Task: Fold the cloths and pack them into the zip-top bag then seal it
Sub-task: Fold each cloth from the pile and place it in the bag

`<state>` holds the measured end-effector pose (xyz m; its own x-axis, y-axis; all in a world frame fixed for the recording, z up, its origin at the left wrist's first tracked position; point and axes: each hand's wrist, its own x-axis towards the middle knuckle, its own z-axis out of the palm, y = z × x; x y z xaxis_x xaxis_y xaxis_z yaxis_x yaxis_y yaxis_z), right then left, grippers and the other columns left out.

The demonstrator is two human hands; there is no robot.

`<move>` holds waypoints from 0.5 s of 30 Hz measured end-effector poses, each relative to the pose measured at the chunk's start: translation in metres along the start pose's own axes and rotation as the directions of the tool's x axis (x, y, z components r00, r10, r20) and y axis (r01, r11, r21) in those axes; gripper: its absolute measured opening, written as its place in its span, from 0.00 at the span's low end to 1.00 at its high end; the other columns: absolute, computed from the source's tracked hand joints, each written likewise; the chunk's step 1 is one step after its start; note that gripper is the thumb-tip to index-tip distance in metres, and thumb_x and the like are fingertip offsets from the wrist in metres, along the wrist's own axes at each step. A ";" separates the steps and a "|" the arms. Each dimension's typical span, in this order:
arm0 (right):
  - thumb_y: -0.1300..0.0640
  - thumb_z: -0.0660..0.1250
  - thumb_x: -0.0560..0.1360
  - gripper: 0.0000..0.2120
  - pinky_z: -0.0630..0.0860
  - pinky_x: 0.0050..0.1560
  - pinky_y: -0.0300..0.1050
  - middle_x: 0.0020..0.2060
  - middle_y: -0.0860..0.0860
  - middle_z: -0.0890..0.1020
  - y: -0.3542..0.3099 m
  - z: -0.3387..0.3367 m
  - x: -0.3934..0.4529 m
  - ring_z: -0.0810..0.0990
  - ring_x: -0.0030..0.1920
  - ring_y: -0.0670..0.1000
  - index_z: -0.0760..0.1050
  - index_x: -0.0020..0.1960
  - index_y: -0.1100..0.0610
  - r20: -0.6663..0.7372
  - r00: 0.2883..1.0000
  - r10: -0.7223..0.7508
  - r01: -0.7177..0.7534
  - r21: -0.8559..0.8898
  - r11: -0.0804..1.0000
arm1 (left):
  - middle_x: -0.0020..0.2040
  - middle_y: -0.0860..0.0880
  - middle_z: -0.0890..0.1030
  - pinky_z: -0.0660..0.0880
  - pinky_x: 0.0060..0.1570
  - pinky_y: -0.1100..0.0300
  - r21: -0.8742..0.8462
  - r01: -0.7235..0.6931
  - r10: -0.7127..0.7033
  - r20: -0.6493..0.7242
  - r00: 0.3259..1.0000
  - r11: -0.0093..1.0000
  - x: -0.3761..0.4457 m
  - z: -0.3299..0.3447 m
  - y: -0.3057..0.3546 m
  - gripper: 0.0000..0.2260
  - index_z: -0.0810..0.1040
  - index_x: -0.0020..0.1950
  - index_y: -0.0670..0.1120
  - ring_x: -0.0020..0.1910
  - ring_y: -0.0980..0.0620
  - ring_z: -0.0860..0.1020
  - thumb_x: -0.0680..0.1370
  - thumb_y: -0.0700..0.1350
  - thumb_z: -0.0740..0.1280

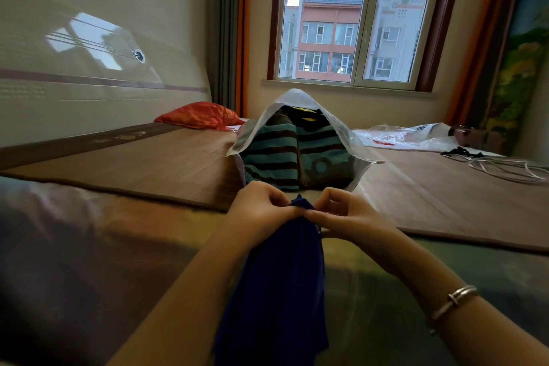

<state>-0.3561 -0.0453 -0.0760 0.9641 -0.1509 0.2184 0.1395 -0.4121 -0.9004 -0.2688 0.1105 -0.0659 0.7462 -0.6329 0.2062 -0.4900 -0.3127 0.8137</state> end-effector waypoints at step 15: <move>0.59 0.64 0.77 0.07 0.81 0.46 0.42 0.44 0.50 0.82 0.006 0.000 0.000 0.82 0.46 0.49 0.77 0.51 0.49 -0.051 0.975 -0.215 0.201 -0.190 0.961 | 0.44 0.49 0.82 0.78 0.52 0.52 -0.024 -0.038 0.035 -0.112 0.993 0.999 0.003 0.010 -0.001 0.05 0.80 0.42 0.48 0.46 0.53 0.80 0.71 0.45 0.74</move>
<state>-0.3552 -0.0478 -0.0813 0.8989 -0.1046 0.4254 0.2853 -0.5972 -0.7497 -0.2704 0.1017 -0.0710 0.7743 -0.5601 0.2946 -0.5073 -0.2711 0.8180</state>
